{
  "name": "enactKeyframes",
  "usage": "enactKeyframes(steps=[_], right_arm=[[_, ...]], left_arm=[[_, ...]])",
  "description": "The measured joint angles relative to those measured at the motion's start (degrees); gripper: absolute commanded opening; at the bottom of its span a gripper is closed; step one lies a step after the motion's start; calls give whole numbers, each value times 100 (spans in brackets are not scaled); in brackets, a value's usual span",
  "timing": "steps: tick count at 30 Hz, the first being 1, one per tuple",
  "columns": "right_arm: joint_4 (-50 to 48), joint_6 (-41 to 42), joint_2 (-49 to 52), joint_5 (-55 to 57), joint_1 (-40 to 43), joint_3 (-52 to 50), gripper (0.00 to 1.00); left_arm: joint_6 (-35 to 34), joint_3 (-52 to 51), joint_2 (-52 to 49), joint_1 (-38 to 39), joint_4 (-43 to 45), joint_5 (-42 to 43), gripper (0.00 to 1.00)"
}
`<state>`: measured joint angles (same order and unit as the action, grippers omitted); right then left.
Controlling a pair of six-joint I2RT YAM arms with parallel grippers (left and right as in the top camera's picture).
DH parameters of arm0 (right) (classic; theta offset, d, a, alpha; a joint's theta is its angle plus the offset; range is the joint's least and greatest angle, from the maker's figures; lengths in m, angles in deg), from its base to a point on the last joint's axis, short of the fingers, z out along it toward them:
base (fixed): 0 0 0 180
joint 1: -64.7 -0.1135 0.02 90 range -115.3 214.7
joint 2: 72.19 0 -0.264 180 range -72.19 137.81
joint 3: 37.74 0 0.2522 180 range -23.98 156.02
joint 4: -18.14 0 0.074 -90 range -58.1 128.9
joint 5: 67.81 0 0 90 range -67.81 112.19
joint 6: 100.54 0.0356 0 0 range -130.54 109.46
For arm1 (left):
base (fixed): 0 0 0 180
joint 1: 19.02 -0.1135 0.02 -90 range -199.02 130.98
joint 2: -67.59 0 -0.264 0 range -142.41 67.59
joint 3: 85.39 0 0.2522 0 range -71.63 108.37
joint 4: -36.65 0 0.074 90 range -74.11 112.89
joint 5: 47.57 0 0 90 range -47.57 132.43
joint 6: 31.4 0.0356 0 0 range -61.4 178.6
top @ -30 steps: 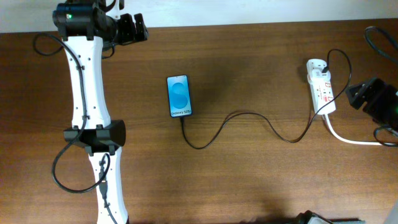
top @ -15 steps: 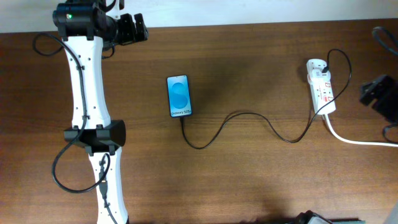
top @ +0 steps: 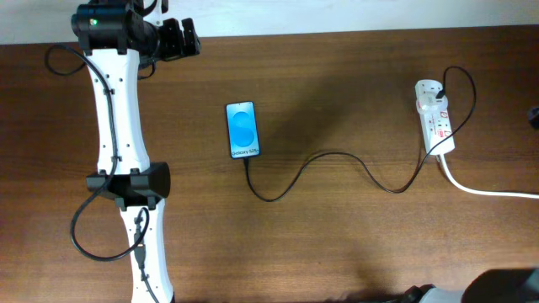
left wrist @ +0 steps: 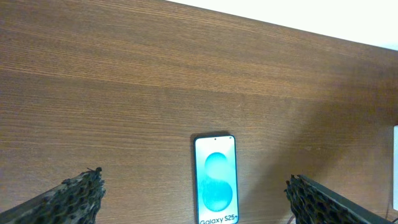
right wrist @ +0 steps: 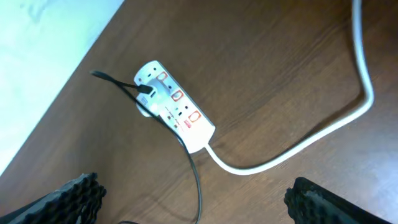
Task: Plug charger to phone and switch on socket
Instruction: 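Move the right gripper over the white power strip's switch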
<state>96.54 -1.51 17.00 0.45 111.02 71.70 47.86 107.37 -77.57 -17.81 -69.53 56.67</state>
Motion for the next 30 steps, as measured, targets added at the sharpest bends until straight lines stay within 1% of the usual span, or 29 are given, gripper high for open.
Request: enactKeyframes(steps=[9, 14, 19, 23, 30], right_arm=[[-909, -201, 1331, -466, 4, 0, 98], [-1639, -103, 2017, -743, -48, 0, 98], [-2022, -7, 2450, -752, -162, 0, 98], [-2190, 4, 2660, -514, -354, 0, 98], [-2430, -22, 2946, 90, -977, 0, 98]], left_arm=[[0, 0, 0, 0, 0, 0, 99], [0, 0, 0, 0, 0, 0, 99], [0, 0, 0, 0, 0, 0, 99], [0, 0, 0, 0, 0, 0, 99], [0, 0, 0, 0, 0, 0, 99]])
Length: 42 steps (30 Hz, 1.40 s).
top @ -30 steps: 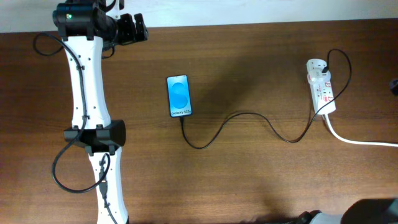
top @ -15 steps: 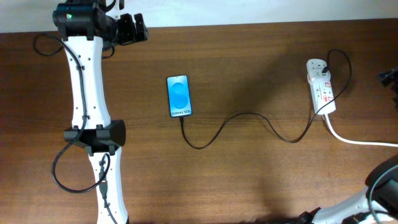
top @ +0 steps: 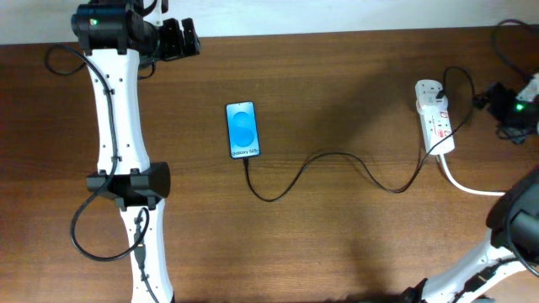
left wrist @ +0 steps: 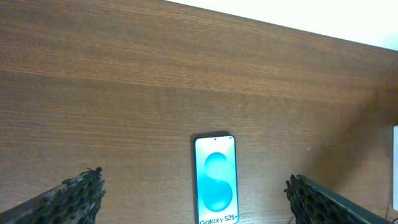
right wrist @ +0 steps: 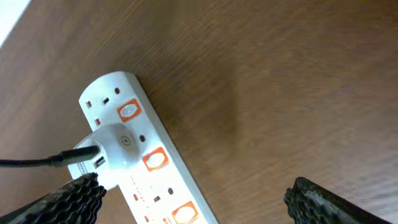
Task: Plug charger to phone and switch on socket
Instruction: 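Move the right gripper over the white power strip's switch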
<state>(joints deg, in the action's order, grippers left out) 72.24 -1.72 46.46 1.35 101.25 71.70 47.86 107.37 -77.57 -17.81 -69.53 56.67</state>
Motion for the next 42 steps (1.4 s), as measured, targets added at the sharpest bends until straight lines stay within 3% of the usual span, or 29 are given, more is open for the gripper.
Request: enactKeyframes(steps=[17, 42], right_arm=[[-164, 20, 734, 393, -278, 0, 98], [-138, -63, 957, 455, -527, 66, 98]], left_arm=[[0, 0, 0, 0, 0, 0, 99], [0, 0, 0, 0, 0, 0, 99]])
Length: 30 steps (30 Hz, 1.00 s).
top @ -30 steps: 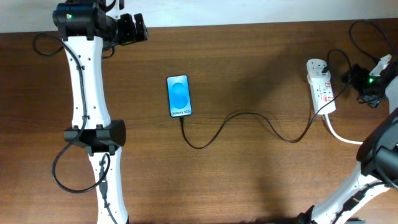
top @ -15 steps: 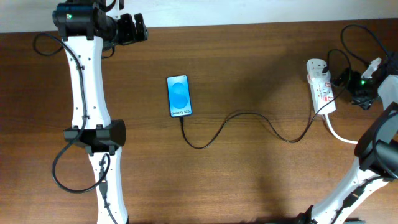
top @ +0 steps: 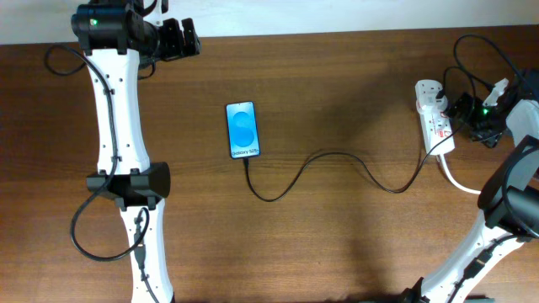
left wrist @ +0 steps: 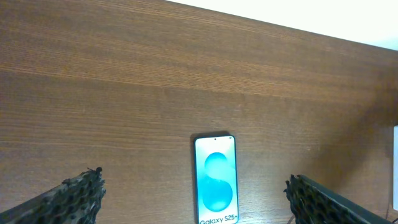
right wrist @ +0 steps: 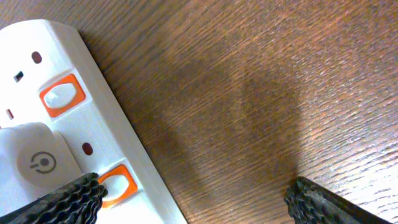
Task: Plug charger to phone and switch on socket
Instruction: 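Move the right gripper over the white power strip's switch, then press the power strip switch down with the right gripper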
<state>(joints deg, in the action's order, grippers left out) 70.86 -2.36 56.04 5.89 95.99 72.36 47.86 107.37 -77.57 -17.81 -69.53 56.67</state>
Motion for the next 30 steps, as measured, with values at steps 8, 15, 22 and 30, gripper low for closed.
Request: enactKeyframes(steps=[8, 15, 22, 30], right_arm=[[127, -90, 0, 48, -11, 22, 98], [195, -197, -17, 439, -142, 98, 98], [153, -243, -50, 809, -260, 103, 98], [179, -234, -50, 885, -286, 116, 98]], left_arm=[[0, 0, 0, 0, 0, 0, 99], [0, 0, 0, 0, 0, 0, 99], [0, 0, 0, 0, 0, 0, 99], [0, 0, 0, 0, 0, 0, 99]])
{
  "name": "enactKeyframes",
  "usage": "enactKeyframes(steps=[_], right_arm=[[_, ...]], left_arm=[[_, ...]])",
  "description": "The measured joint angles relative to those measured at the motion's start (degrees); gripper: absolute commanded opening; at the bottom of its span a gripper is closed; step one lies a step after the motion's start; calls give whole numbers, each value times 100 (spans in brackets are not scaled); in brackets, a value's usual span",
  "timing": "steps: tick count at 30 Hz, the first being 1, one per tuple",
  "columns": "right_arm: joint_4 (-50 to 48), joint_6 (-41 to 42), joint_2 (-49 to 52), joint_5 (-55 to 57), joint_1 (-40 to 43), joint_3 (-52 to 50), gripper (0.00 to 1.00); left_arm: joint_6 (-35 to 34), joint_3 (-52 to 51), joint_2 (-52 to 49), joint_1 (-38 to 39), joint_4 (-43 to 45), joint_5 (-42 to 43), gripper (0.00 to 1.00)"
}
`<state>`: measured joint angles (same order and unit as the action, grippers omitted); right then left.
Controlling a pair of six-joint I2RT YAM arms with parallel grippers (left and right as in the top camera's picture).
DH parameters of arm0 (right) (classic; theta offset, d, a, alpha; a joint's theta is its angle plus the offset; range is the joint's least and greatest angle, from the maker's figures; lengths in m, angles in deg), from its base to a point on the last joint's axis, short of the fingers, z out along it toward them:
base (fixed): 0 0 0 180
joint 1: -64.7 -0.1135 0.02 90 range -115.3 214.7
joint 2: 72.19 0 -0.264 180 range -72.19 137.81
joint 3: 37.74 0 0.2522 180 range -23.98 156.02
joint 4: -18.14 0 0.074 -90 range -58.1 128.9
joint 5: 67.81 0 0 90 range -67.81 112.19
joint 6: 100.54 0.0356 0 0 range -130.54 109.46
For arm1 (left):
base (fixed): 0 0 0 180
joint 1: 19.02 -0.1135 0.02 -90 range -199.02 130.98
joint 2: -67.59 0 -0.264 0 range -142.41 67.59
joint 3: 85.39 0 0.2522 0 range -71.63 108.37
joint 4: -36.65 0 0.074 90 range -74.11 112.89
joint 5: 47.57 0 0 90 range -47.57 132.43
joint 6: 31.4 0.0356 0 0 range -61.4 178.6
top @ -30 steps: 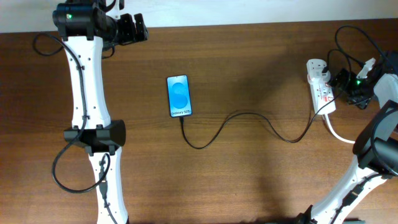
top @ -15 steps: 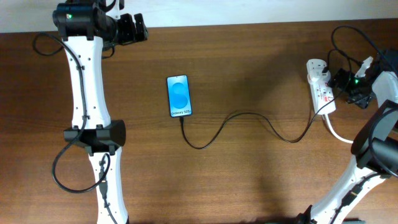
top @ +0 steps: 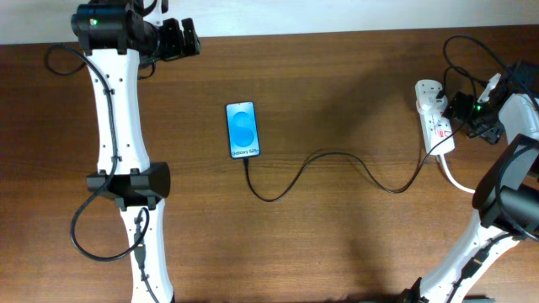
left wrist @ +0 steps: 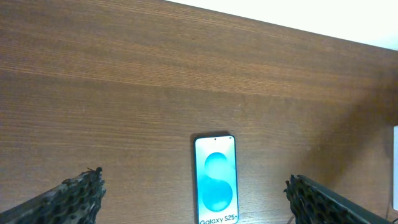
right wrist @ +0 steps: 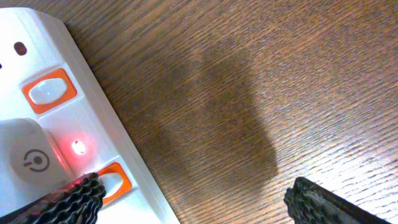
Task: Plug charger to phone and switch on socket
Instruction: 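Press the power strip switch down with the right gripper, then lift the right gripper off the power strip and pull it back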
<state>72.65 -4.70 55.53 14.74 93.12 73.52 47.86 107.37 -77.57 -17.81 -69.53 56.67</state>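
Note:
The phone (top: pixel 242 129) lies face up at mid-table, its screen lit blue, also seen in the left wrist view (left wrist: pixel 216 180). A black charger cable (top: pixel 337 160) runs from its bottom end to the white power strip (top: pixel 434 118) at the right. On the strip, a red light (right wrist: pixel 78 146) glows beside the white charger plug (right wrist: pixel 25 155). My right gripper (right wrist: pixel 193 205) is open, low over the strip, and its left fingertip (right wrist: pixel 68 202) rests on an orange switch (right wrist: pixel 115 177). My left gripper (top: pixel 181 39) is open at the table's far left, empty.
A thick white mains cord (top: pixel 480 189) leads from the strip off the right edge. Another orange switch (right wrist: pixel 46 90) sits farther along the strip. The table's back edge meets a white wall behind the left gripper.
The red light beside the charger plug has come on. My right gripper has shifted slightly, with its left fingertip now on the orange switch by the plug. The left arm has not moved.
My right gripper first looked at the strip from well above, out of the overhead view. It was then closer, then just over the orange switches with no light on. Now the red light glows. The phone, the cable and the left arm stayed put throughout.

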Motion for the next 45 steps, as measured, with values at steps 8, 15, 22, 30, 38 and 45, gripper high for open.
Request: enactKeyframes(steps=[8, 15, 22, 30, 38, 45], right_arm=[[1051, -31, -4, -188, 81, 446, 98], [2411, -35, -503, -251, 743, 1941, 98], [2841, 13, -1196, -254, 1064, 2457, 98], [2994, 22, -2503, -256, 492, 2461, 98], [3235, 17, -3180, -275, -968, 2531, 98], [3606, 22, -3178, 4, -2173, 2529, 98]], left_arm=[[0, 0, 0, 0, 4, 0, 99], [0, 0, 0, 0, 0, 0, 99], [0, 0, 0, 0, 0, 0, 99], [0, 0, 0, 0, 0, 0, 99], [0, 0, 0, 0, 0, 0, 99], [0, 0, 0, 0, 0, 0, 99]])
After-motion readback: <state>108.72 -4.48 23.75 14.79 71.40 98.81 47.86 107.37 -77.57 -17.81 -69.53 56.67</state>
